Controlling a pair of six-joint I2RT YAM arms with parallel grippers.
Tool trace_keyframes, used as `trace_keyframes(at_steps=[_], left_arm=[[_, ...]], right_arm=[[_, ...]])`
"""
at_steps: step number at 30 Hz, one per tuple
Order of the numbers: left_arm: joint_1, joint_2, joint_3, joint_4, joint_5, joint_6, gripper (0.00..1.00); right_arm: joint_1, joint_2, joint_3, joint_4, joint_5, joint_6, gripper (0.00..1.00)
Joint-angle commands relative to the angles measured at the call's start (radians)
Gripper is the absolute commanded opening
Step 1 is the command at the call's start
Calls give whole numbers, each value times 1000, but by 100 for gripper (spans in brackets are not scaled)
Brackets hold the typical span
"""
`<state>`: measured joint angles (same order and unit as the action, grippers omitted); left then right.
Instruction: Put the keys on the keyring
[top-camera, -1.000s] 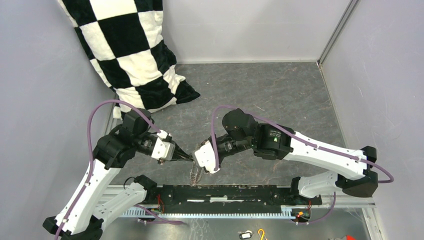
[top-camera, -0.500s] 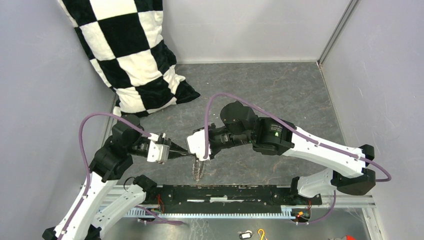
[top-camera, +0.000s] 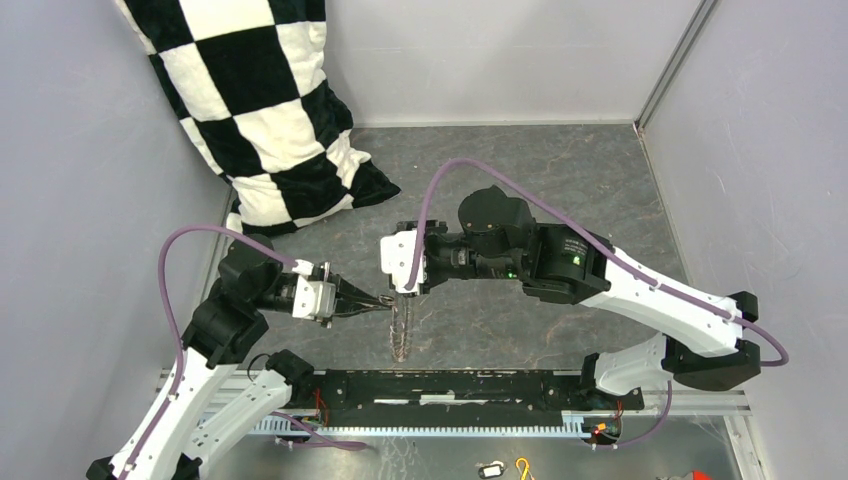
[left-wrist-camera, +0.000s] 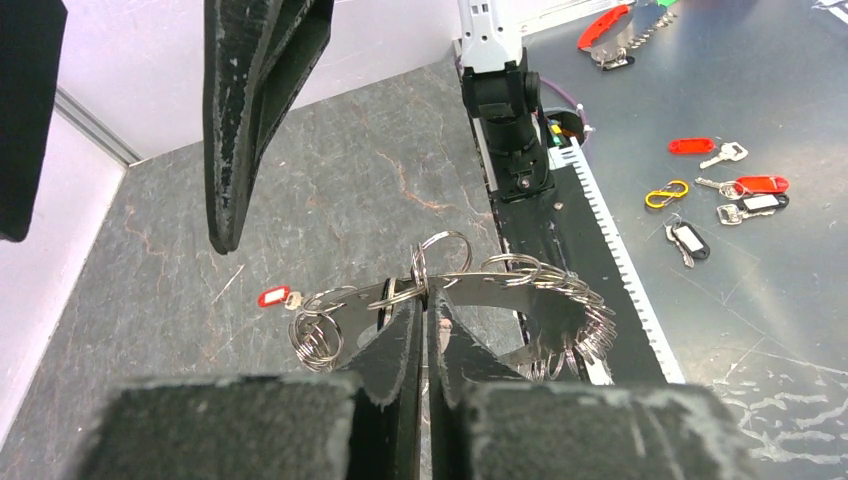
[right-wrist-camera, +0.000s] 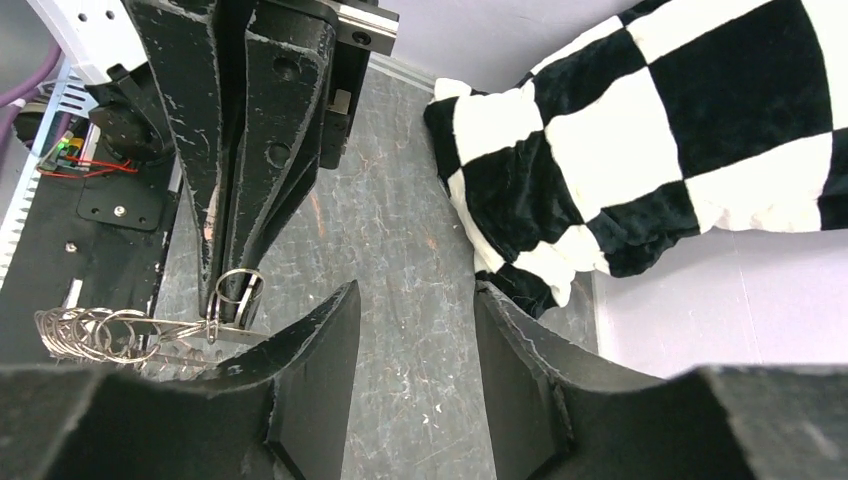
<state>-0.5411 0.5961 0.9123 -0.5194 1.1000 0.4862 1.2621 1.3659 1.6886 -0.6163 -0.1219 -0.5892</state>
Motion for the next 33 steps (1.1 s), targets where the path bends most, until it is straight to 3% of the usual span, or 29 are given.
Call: trace_keyframes(at_steps=[1,5,10,14,19,23,33], left_arm=[[-5,-7,12,77,-10,-60,2],[-5,0,20,78,-16,-60,2],[-5,3,28,80,-18,-59,2],[-5,7,35,80,-19,-57,2],[-5,2,35,79,-25,-58,2],[-5,7,36,81,-38,-59,2],[-5,2,29,113,-95,-87,2]], right_arm=[[-3,-30,63,-23,-21,65,50],[-4,-11,85,-94,-136,101,44],[-4,-7,70,-138,-225,138,44],[-4,-13,36,-121,-169,166,43],[-4,-122,-123,35,21,267,47],[-5,-211,-253,175,16,422,50],[-4,-261,-427,357,0,714,42]])
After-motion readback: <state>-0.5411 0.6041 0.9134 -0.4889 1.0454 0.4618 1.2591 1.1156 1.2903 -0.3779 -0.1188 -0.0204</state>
